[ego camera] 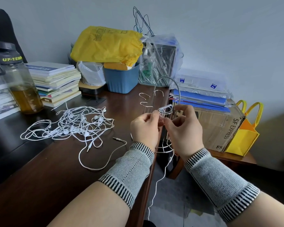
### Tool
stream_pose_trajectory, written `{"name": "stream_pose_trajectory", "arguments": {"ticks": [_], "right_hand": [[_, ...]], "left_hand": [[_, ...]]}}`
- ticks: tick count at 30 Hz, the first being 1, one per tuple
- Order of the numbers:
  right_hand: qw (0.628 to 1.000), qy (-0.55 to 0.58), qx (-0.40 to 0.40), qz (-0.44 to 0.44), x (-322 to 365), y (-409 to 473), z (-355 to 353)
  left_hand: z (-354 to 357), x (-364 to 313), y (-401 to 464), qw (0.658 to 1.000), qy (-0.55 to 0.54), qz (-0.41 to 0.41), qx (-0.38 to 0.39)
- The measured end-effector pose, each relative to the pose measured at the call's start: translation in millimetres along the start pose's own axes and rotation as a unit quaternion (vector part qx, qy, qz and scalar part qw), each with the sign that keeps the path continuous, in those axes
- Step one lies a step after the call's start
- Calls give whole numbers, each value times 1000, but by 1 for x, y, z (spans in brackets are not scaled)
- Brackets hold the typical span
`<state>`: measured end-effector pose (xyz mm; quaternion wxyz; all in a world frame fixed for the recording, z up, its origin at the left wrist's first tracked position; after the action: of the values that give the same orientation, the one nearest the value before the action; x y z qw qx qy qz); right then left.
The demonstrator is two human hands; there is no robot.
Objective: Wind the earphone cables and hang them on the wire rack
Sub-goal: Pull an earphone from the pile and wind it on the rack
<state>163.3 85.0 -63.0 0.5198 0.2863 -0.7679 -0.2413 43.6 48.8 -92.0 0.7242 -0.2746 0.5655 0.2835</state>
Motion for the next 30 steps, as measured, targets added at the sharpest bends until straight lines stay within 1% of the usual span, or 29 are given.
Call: {"name": "stream_pose_trajectory", "arguments": {"ticks": [3, 6, 9, 12, 15, 22, 30], "right_hand": [[999, -10, 7, -39, 2, 2, 0], [996, -43, 42, -70, 5, 4, 0], [992, -61, 83, -78, 5, 6, 2], [991, -54, 100, -75, 2, 8, 2], [992, -53, 80, -83, 2, 7, -1], [998, -42, 13, -49, -9, 3, -11], [995, -83, 41, -41, -18, 5, -9]], "left_hand": [[1, 0, 1, 1000, -14, -5, 1], [1, 2, 2, 1000, -23, -5, 10], [0, 3, 3, 1000, -24, 4, 12], [1, 2, 1, 999, -36, 3, 21], [2, 2, 0, 999, -35, 7, 32], [3, 3, 0, 998, -38, -3, 40], [7, 8, 3, 998, 32, 35, 48]]}}
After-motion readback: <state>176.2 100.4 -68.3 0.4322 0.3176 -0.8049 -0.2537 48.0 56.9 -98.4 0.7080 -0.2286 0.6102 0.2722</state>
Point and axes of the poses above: each hand's wrist, its own y-axis towards the middle knuckle, its own z-axis out of the palm, x = y × z, the point moved 5 cm from there along y, towards the middle knuckle, and after that the axes turned 10 degrees about -z, right-handed, at the moved point
